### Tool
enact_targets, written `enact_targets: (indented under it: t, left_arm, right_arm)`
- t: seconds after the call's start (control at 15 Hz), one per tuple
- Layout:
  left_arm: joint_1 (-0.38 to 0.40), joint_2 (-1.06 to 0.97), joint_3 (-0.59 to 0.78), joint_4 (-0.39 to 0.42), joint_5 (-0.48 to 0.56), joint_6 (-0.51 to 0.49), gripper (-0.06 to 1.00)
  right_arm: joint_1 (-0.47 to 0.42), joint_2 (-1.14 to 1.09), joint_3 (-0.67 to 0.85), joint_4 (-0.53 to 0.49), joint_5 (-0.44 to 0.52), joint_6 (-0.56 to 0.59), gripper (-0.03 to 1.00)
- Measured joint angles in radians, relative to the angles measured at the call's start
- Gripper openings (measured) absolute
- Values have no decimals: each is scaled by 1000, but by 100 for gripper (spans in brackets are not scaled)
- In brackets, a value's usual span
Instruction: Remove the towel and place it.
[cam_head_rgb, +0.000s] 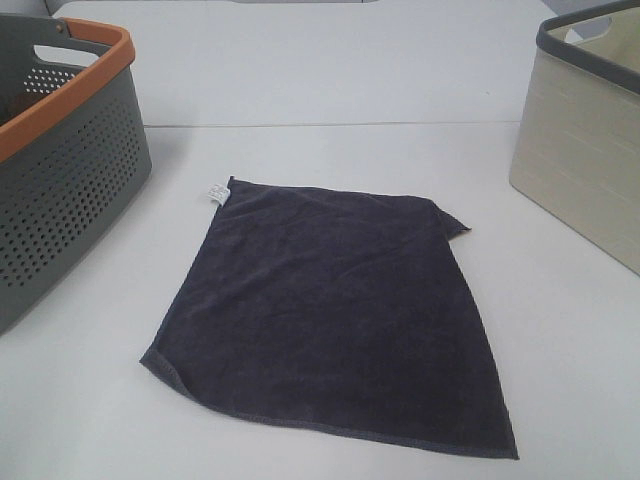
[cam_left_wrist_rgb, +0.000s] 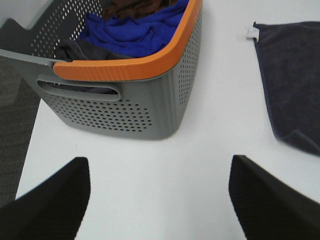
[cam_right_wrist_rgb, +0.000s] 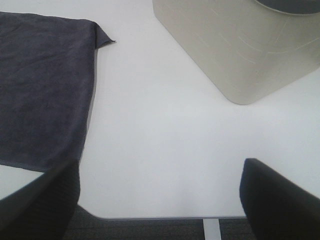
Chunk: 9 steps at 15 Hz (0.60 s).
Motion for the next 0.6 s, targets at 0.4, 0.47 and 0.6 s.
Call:
enact_targets:
  t: [0.4, 0.47, 0.6]
  left_arm:
    - [0, -146, 47, -59, 36, 20, 73]
    - [0, -147, 47, -61, 36, 19, 73]
    - [0, -147, 49, -63, 38, 8, 73]
  right_arm:
    - [0, -47, 55, 1, -101, -19, 78]
    - [0, -47, 59, 1, -105, -19, 78]
    - [0, -47, 60, 1, -114, -15, 78]
